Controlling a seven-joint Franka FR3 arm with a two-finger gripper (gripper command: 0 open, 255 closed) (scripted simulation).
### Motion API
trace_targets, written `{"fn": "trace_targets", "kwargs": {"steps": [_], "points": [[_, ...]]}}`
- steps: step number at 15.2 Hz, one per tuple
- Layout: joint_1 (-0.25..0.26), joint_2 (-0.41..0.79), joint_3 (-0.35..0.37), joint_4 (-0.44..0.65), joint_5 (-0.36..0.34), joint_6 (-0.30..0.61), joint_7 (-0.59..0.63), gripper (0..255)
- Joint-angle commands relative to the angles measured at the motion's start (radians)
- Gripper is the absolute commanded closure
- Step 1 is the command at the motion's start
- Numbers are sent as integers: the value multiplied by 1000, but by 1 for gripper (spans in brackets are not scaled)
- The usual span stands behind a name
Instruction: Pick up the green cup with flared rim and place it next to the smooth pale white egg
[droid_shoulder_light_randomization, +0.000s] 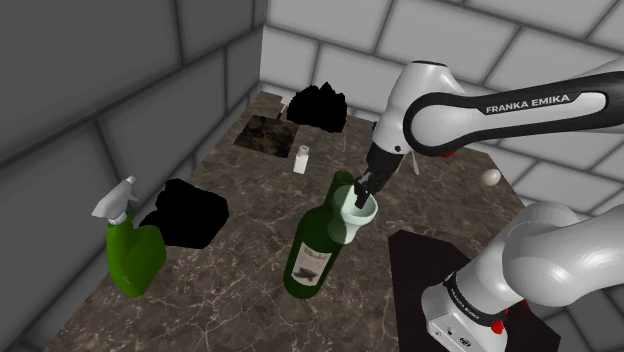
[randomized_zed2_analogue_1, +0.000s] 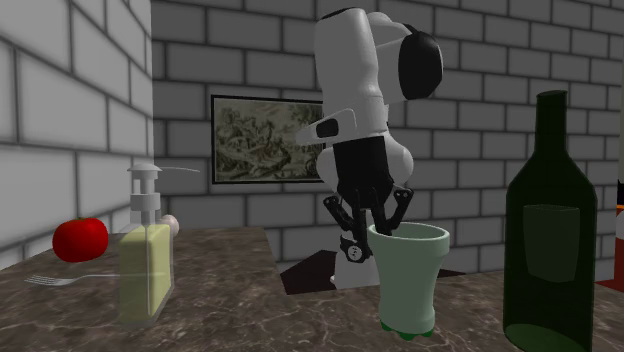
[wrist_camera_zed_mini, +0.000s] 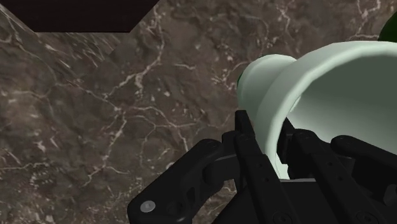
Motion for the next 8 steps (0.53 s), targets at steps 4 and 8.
{"fn": "trace_targets", "kwargs": {"steps": [4,8], "points": [[0,-1,0,-1,0,-1,0,255],[-1,-9,-1,8,-3,-17,3,255]]}}
